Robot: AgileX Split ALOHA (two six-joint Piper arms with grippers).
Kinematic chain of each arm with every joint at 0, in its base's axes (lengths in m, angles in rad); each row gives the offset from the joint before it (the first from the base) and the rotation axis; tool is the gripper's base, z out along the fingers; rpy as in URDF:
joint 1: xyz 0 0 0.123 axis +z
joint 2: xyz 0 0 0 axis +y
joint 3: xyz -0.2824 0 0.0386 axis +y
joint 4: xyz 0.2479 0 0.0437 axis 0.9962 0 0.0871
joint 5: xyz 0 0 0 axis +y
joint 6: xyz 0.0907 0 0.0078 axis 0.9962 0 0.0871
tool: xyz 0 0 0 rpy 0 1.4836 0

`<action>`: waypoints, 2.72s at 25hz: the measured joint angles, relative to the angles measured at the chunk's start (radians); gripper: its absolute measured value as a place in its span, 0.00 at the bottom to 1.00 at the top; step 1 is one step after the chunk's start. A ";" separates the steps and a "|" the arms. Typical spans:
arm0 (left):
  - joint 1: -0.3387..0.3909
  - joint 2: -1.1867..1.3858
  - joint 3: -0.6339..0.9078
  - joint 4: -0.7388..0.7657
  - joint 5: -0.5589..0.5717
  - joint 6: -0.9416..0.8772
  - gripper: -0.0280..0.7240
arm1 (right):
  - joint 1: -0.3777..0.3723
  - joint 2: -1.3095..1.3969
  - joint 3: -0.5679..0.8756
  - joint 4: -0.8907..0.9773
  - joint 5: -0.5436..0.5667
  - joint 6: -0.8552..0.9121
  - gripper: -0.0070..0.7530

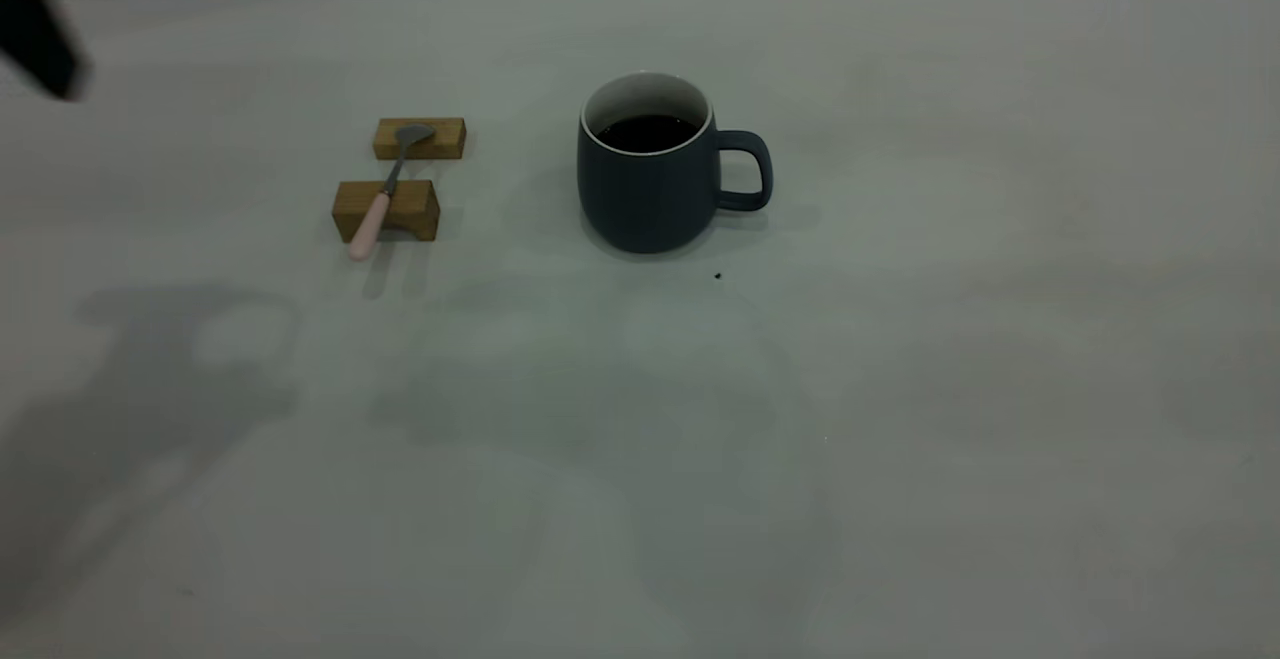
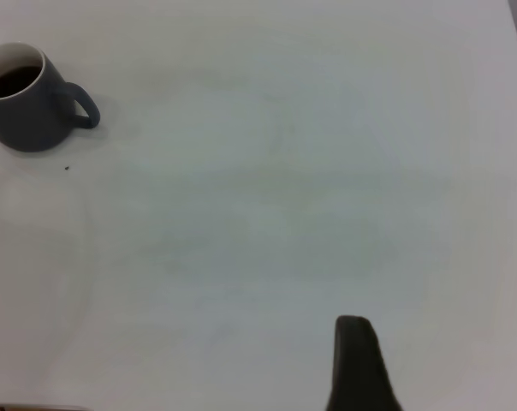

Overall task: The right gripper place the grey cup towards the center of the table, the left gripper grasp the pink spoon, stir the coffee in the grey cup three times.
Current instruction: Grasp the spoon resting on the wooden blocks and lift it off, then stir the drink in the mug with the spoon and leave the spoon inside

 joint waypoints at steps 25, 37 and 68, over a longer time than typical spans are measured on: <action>-0.094 0.760 -0.529 0.015 -0.024 -0.061 0.82 | 0.000 0.000 0.000 0.000 0.000 0.000 0.71; -0.102 0.833 -0.553 0.015 -0.071 -0.066 0.61 | 0.000 0.000 0.000 0.000 0.000 0.000 0.71; -0.094 0.742 -1.072 -0.720 0.539 -0.531 0.23 | 0.000 0.000 0.000 0.000 0.000 0.000 0.71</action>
